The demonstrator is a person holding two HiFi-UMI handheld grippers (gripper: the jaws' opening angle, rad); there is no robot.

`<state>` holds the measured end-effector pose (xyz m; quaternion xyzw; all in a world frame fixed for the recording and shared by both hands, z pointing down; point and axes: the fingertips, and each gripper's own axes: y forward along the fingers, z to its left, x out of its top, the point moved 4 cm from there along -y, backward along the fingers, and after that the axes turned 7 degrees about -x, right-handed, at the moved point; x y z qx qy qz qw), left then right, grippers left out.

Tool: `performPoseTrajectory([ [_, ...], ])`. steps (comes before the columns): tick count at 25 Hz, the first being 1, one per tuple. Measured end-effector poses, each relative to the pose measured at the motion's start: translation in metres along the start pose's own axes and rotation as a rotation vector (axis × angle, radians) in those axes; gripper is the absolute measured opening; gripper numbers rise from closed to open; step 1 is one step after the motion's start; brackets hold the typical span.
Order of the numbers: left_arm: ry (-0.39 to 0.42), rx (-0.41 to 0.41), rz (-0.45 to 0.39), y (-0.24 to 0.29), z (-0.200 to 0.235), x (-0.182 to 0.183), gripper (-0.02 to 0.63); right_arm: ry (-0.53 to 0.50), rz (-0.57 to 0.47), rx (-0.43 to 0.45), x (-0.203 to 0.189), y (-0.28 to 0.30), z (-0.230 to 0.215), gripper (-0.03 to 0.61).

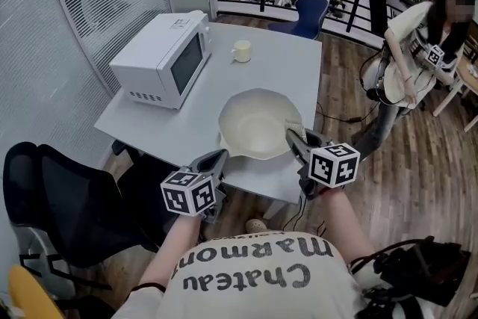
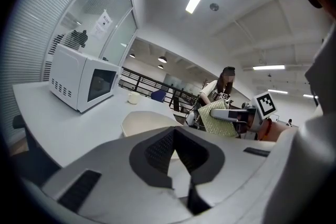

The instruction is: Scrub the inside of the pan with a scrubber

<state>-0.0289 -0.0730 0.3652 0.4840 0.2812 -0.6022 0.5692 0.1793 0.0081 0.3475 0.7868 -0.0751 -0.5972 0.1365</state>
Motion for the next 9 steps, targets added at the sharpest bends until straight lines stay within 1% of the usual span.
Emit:
performPoseTrajectory([
  [9, 0.004, -0.002, 0.012, 0.0029, -0.0074, -0.0052, -0.011, -0.026, 0.01, 0.005, -0.0056, -0.0049, 0.0011, 0.055],
])
